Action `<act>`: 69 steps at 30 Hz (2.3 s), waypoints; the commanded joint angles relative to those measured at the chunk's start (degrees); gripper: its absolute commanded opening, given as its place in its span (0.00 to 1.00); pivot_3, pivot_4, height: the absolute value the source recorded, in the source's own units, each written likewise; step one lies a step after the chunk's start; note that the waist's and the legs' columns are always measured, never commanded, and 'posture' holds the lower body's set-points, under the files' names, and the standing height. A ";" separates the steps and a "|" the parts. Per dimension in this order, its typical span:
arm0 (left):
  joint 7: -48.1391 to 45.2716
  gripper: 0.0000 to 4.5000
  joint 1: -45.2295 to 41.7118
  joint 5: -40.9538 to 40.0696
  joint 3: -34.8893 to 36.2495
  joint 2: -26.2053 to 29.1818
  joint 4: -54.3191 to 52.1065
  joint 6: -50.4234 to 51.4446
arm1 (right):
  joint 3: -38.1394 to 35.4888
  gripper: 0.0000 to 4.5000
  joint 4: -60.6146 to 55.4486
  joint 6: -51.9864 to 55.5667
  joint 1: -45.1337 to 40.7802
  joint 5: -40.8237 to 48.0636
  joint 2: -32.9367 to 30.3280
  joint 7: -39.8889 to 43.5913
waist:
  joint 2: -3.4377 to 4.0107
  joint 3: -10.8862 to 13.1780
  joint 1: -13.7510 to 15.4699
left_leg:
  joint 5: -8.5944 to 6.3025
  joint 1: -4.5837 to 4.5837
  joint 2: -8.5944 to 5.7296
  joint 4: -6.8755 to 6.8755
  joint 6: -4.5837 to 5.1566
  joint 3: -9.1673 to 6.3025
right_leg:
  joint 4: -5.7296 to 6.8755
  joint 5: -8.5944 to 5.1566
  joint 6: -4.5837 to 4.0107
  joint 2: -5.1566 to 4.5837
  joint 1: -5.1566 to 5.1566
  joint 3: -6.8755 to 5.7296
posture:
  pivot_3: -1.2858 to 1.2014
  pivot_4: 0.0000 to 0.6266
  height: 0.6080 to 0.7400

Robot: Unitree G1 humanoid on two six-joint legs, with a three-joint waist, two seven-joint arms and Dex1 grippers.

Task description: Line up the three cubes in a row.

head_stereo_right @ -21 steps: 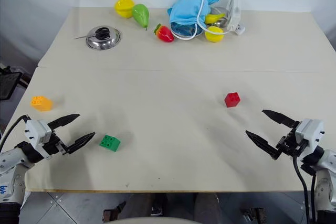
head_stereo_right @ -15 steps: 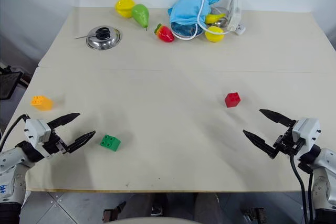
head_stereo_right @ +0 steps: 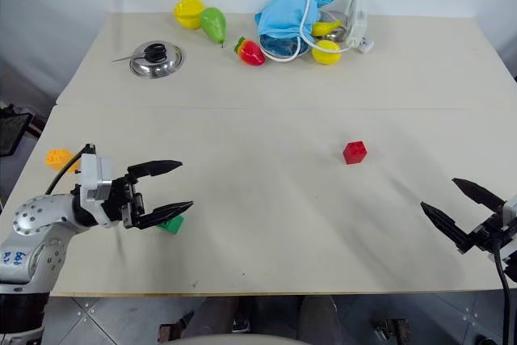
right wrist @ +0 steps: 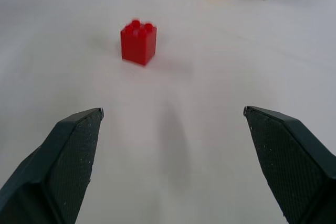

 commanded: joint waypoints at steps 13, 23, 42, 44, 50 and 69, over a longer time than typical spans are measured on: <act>1.66 1.00 -2.65 1.42 -0.93 -2.94 -1.12 -1.82 | 20.52 1.00 -21.89 45.13 -23.72 -6.43 3.85 -36.68 | 0.05 0.01 1.70 | 0.07 -0.42 -0.11 0.14 -0.14 -0.29 | 0.19 -0.08 -0.17 -0.09 -0.31 -0.13 | 0.52 0.24 1.00; 1.51 1.00 -3.05 1.57 -1.38 -2.96 -1.18 -1.73 | 21.26 0.85 -22.12 50.93 -27.48 -10.42 12.37 -48.38 | 0.05 0.01 1.56 | 0.06 -0.47 -0.06 0.12 -0.11 -0.18 | 0.15 -0.05 -0.10 0.05 -0.37 -0.13 | 0.52 0.24 1.00; -1.17 1.00 -3.99 2.22 -1.76 -3.19 2.61 -2.06 | 44.06 0.33 4.16 4.16 -39.67 -18.88 0.19 11.83 | -0.09 0.07 -0.25 | 0.07 -0.21 0.02 0.08 -0.09 -0.11 | -0.01 -0.03 -0.04 0.20 -0.11 -0.12 | 0.52 0.24 1.00; -1.02 1.00 -3.49 1.99 -1.36 -3.10 1.95 -1.92 | 46.01 0.33 11.36 -0.65 -44.07 -20.95 3.28 14.48 | -0.08 0.07 -0.63 | 0.07 -0.24 0.10 0.10 -0.10 -0.13 | 0.00 -0.03 -0.04 0.19 -0.12 -0.13 | 0.52 0.24 1.00; -0.58 1.00 -1.47 1.77 -1.05 -3.11 0.32 -1.86 | 47.37 0.33 24.81 -6.69 -51.79 -22.65 7.58 22.82 | -0.08 0.07 -0.66 | 0.07 -0.27 0.10 0.12 -0.10 -0.21 | -0.01 -0.03 -0.05 0.18 -0.11 -0.15 | 0.52 0.24 1.00; 5.81 1.00 23.61 -1.20 26.24 -8.03 6.34 -7.78 | 22.00 0.99 -3.78 -2.07 -21.10 5.77 3.20 21.89 | -0.11 0.09 -0.16 | -0.08 -0.28 -0.08 -0.13 -0.03 -0.30 | -0.21 -0.04 -0.06 -0.01 -0.04 -0.29 | 0.52 0.24 1.00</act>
